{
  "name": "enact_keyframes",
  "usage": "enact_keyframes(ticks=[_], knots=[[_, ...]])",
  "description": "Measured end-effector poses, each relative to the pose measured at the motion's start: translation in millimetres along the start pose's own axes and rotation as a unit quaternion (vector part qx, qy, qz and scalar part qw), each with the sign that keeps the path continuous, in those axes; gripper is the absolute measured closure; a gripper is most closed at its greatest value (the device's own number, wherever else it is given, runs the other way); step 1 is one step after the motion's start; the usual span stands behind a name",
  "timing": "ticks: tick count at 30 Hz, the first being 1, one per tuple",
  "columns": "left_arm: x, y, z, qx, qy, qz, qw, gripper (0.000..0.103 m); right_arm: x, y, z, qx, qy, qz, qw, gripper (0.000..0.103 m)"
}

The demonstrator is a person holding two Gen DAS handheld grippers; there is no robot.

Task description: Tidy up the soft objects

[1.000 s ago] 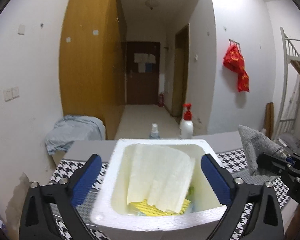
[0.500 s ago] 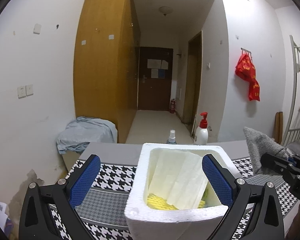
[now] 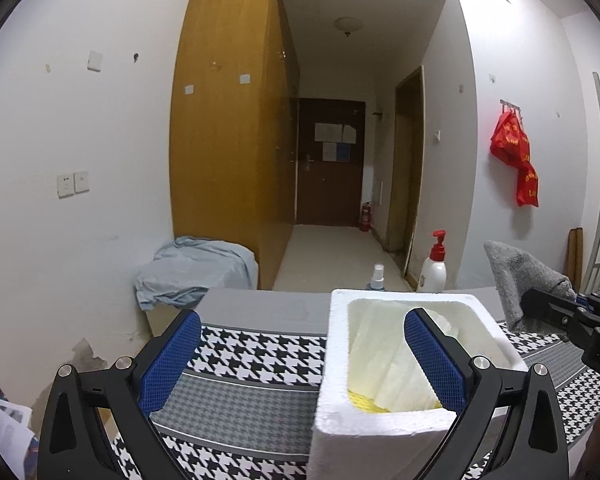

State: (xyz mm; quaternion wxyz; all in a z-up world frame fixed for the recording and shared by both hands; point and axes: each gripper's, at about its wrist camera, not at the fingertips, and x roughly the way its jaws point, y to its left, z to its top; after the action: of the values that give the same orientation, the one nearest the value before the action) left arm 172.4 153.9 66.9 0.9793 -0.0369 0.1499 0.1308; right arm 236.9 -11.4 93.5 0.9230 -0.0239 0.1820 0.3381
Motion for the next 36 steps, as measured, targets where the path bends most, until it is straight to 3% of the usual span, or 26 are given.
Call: enact_keyframes(ticks=[18,21,23,36], knots=[[1,16,0,0.003,-0.007,0.017,0.9998,0.001,36,17,4,-0.009,0.019,0.025,0.999,0.079],[3,15,-1,0.003,-0.005,0.015,0.9999,0.001,41,20,3,-0.014,0.023,0.028,0.999,0.062],[3,15,-1,0.004,-0.005,0.014,0.9999,0.001,43,20,3,-0.012,0.026,0.032,0.999,0.027],[-3,10,-2,0.005,-0.001,0.009,0.9999,0.001,33,20,1,-0.014,0.018,0.028,0.999,0.025]])
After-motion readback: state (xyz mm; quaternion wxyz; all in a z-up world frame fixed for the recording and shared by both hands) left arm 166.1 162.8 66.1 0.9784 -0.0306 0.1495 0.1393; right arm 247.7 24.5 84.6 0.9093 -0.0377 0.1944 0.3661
